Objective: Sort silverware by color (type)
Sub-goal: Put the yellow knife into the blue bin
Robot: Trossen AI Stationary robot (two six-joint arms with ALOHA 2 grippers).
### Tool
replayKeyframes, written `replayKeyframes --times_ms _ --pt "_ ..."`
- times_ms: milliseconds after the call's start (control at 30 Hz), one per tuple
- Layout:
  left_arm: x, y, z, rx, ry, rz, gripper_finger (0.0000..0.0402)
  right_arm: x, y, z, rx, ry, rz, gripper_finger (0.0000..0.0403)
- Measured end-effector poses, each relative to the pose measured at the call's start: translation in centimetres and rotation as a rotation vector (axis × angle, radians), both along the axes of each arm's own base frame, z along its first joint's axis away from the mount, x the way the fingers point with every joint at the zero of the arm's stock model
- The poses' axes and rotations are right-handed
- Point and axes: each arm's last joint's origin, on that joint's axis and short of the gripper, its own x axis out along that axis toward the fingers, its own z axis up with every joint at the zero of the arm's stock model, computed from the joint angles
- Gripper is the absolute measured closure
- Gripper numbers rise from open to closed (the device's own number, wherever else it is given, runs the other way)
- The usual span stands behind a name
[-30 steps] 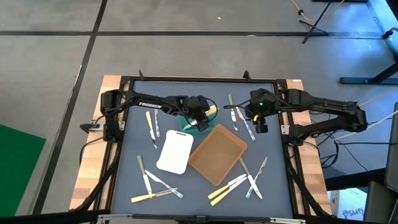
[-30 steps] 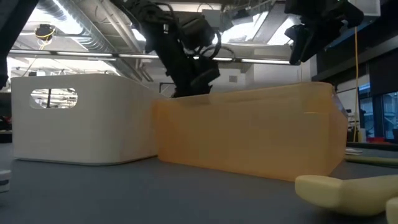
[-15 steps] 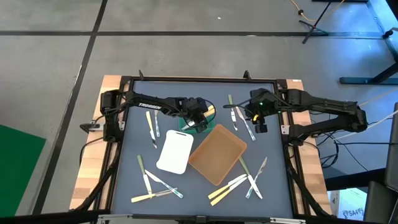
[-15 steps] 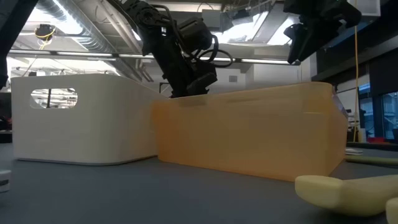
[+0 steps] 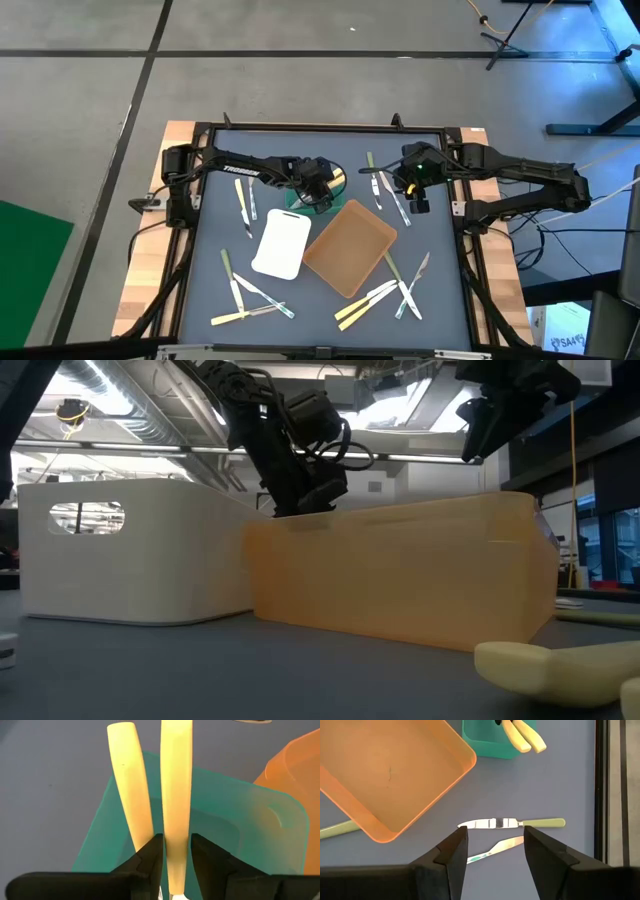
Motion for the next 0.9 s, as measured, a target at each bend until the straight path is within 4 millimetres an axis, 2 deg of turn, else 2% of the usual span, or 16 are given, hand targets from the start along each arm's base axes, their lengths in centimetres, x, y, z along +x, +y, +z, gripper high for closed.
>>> replayKeyframes --times_ms 433,900 --pt "0.03 0.01 0.02 0.001 -0.003 0.000 0.0269 0.00 0.00 0.00 0.000 0.000 0.000 0.0223" --pt "0.10 0.02 0.20 0.002 -0.009 0.000 0.0269 0.01 0.00 -0.01 0.000 0.001 0.000 0.0224"
